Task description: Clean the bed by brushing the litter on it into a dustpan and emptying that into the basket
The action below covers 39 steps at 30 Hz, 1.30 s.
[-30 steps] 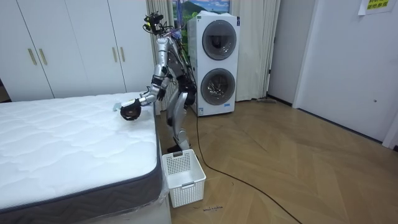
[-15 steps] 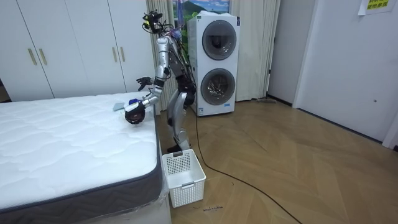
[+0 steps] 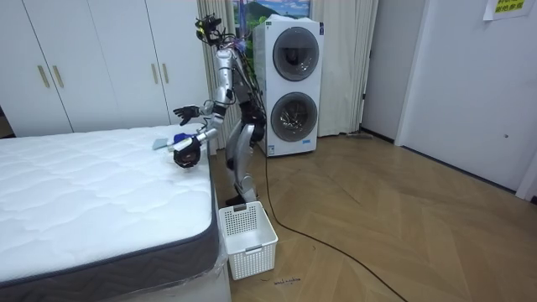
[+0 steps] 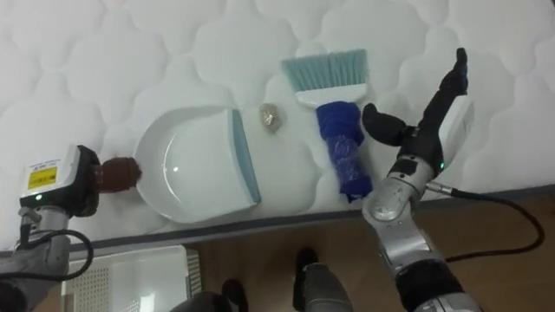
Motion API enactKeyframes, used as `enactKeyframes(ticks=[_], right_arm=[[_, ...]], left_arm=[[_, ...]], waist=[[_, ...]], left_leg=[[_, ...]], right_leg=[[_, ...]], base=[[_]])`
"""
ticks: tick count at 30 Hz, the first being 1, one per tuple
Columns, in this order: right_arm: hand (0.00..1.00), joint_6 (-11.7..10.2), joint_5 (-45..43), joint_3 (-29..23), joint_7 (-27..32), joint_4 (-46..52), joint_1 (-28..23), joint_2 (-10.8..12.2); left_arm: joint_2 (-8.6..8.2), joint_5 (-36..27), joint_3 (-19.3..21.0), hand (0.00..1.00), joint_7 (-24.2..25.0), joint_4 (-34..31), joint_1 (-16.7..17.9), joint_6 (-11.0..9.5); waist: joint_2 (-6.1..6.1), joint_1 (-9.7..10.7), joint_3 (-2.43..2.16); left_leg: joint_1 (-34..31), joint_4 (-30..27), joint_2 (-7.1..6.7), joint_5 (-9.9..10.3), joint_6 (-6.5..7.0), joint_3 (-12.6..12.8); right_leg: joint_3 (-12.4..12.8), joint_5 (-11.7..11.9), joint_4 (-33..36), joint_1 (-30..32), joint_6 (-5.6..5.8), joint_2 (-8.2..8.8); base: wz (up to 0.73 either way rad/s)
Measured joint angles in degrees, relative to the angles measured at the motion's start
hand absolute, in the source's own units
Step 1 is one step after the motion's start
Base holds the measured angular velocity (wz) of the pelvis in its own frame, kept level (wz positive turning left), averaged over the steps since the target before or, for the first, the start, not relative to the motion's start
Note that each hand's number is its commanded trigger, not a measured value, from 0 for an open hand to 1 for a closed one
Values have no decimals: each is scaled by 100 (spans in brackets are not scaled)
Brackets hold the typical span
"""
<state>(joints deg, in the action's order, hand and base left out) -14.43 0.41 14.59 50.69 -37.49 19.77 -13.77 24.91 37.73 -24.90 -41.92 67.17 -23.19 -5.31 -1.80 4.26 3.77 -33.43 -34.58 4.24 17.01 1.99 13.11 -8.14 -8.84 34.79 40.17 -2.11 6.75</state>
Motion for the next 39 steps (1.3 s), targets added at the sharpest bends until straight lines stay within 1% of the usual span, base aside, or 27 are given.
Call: enactKeyframes(ticks=[4,6,8,12,18,19,20,21,22,23,26,30,33,38,39], right_arm=[[0,0,208,0,-248,-76,2,-6],[0,1,297,1,-443,-316,46,-10],[0,1,395,20,-609,-510,85,-10],[0,5,878,55,-909,-813,93,-19],[0,-10,1518,45,-1518,-1166,206,-45],[0,-14,1549,45,-1556,-1179,216,-56],[0,-67,1592,53,-1665,-1297,272,-70],[0,-97,1642,51,-1753,-1438,359,-78],[0,-116,1699,50,-1812,-1527,440,-94],[0,-122,1720,50,-1848,-1567,471,-108],[0,-121,1738,46,-1944,-1608,509,-155],[0,-143,1732,49,-2048,-1611,507,-177],[0,-183,1771,62,-2155,-1642,504,-203],[0,-224,1983,171,-2184,-1646,506,-230],[0,-227,2050,180,-2189,-1657,516,-230]], left_arm=[[0,4,11,100,24,-11,-73,0],[0,8,9,100,96,-15,-145,-3],[0,2,8,100,124,-18,-153,-4],[-3,0,5,100,178,-96,-162,-16],[-2,-2,6,100,234,-109,-181,-22],[-2,-3,6,100,239,-109,-189,-22],[-1,-19,5,100,261,-97,-215,-29],[-1,-92,2,100,284,-83,-248,-49],[-1,-125,2,100,321,-80,-282,-65],[-1,-131,1,100,351,-80,-312,-78],[-1,-130,-1,100,404,-74,-399,-121],[-5,-126,-1,100,407,-70,-400,-130],[-38,-116,-1,100,407,-71,-402,-124],[-81,-116,-1,100,406,-71,-422,-116],[-117,-118,-7,100,405,-70,-443,-93]], waist=[[-6,-19,17],[-6,-25,20],[-9,-34,21],[-11,-153,22],[-14,-171,26],[-16,-171,31],[-10,-170,47],[-11,-169,71],[-15,-168,106],[-20,-167,121],[-25,-175,129],[-54,-229,143],[-67,-279,145],[-96,-301,158],[-102,-311,161]], left_leg=[[-114,-47,6,-2,0,-54],[-155,-54,8,-3,1,-83],[-168,-54,7,-6,7,-87],[-193,-72,10,-7,10,-86],[-188,-96,9,-7,12,-90],[-191,-101,9,-7,12,-90],[-197,-104,10,-7,12,-91],[-214,-103,14,-5,15,-97],[-227,-105,13,3,21,-109],[-237,-106,13,9,25,-118],[-308,-122,15,12,24,-165],[-312,-124,15,7,22,-159],[-310,-130,22,1,18,-165],[-312,-171,32,3,19,-181],[-310,-170,27,4,19,-179]], right_leg=[[-63,3,1,57,-5,11],[-137,1,-14,59,-2,15],[-133,-5,-15,59,9,13],[-136,-19,-60,68,30,1],[-192,-19,-25,69,30,28],[-210,-18,-25,69,30,31],[-220,-18,-24,68,29,36],[-221,-20,-19,68,26,36],[-220,-19,-22,69,20,37],[-226,-16,-22,72,17,36],[-296,2,-60,98,0,25],[-299,28,-91,94,-8,9],[-300,33,-77,82,-7,8],[-318,33,0,94,-8,13],[-321,33,2,94,-8,15]], base=[[7],[9],[0],[0],[0],[0],[0],[0],[4],[11],[11],[-4],[-3],[0],[0]])
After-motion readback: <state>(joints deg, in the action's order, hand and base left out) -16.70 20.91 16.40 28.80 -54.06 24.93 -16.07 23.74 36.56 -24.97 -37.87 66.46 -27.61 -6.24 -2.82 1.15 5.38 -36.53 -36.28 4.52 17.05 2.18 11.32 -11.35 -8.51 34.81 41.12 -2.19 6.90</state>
